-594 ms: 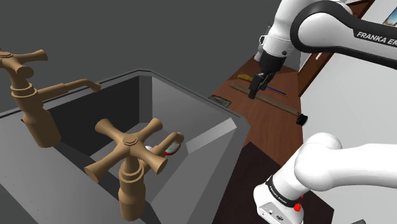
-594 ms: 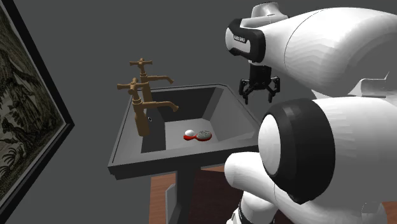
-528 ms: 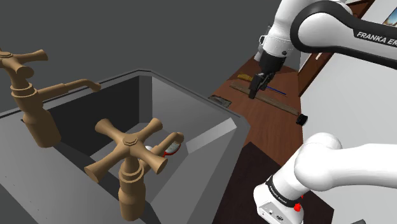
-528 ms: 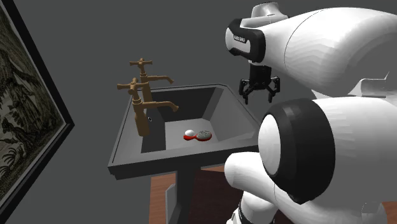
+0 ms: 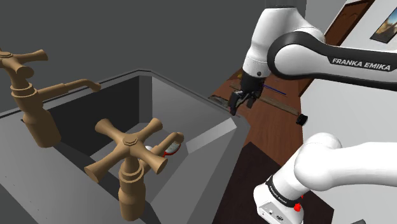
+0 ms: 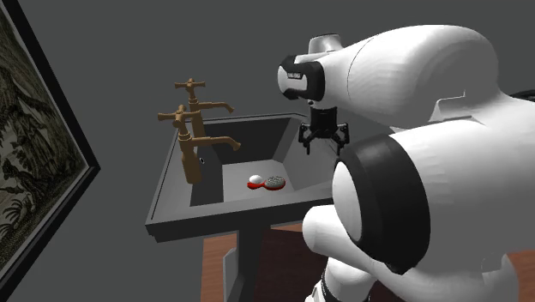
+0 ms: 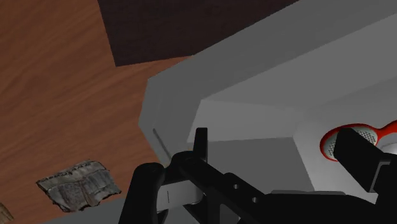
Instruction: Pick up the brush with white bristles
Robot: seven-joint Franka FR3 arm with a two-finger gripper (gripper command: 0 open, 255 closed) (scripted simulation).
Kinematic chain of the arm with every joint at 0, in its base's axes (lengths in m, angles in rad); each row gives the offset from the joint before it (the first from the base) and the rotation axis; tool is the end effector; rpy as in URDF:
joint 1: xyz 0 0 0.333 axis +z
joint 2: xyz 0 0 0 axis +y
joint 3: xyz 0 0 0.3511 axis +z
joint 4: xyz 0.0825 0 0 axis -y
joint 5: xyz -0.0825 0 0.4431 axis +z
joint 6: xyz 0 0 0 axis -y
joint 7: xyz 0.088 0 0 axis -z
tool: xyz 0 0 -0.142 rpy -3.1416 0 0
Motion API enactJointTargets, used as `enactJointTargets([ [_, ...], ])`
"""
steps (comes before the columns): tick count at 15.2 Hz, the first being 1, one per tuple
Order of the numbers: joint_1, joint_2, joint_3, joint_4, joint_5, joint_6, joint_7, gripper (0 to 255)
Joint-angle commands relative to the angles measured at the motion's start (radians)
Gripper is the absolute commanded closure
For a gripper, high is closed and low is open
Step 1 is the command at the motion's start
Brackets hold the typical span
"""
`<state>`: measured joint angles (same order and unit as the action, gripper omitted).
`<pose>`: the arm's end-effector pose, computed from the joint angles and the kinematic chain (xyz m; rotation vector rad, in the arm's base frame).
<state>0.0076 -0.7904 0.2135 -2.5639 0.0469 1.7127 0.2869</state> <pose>0.3314 0.0815 0.4768 3.0151 -0.2140 -0.0704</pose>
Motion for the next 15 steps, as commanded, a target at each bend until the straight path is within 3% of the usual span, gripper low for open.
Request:
enactJointTargets([
  [1, -0.003, 0.039, 0.054, -0.014, 0.038, 0.049, 0.097, 0],
  [9, -0.041, 0.266, 0.26, -0.013, 0.132, 0.263, 0.459, 0],
  [15, -0.112, 0.52, 0.409, 0.061, 0.097, 0.429, 0.759, 0],
])
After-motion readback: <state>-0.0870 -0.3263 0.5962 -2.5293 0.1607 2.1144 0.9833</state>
